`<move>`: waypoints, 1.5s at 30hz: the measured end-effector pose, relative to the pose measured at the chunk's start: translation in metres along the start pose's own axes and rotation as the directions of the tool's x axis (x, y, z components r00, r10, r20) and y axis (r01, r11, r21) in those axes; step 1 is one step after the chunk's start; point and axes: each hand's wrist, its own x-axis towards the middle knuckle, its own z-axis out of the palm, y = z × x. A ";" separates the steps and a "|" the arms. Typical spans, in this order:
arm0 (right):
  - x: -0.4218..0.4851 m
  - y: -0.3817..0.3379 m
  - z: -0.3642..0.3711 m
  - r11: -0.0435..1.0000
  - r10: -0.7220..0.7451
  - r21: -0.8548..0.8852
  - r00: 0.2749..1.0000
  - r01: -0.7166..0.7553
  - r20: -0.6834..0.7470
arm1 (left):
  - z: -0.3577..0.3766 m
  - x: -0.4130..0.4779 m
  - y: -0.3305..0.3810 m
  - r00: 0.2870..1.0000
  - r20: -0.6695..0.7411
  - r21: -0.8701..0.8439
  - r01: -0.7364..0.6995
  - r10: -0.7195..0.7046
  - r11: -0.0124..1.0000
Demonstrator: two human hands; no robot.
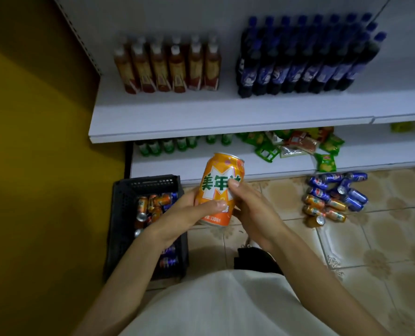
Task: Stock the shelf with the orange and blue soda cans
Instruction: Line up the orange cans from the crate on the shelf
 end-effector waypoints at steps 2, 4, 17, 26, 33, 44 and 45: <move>0.009 -0.019 -0.019 1.000 -0.001 -0.011 0.999 0.002 0.034 | 0.013 0.019 0.013 0.999 -0.028 -0.011 -0.035 0.035 0.999; 0.020 -0.045 -0.040 1.000 -0.018 -0.016 0.998 0.020 0.065 | 0.031 0.040 0.031 0.996 -0.049 -0.024 -0.079 0.077 0.997; 0.058 -0.308 -0.110 0.820 -0.384 -0.325 0.873 0.472 0.300 | 0.095 0.145 0.245 0.741 -0.107 0.189 -0.640 0.663 0.745; 0.148 -0.394 -0.072 0.625 -0.646 -0.422 0.738 0.657 0.194 | 0.031 0.202 0.354 0.574 -0.076 0.593 -0.632 0.815 0.500; 0.264 -0.444 -0.090 0.708 -0.617 -0.462 0.786 0.534 -0.037 | -0.028 0.267 0.362 0.768 0.080 0.992 -0.122 0.636 0.023; 0.386 -0.494 -0.101 0.698 -0.612 -0.521 0.787 0.491 -0.078 | -0.036 0.276 0.360 0.697 0.198 0.979 -0.172 0.689 -0.107; 0.390 -0.495 -0.101 0.686 -0.618 -0.532 0.783 0.496 -0.067 | -0.036 0.276 0.360 0.693 0.202 0.978 -0.174 0.692 -0.111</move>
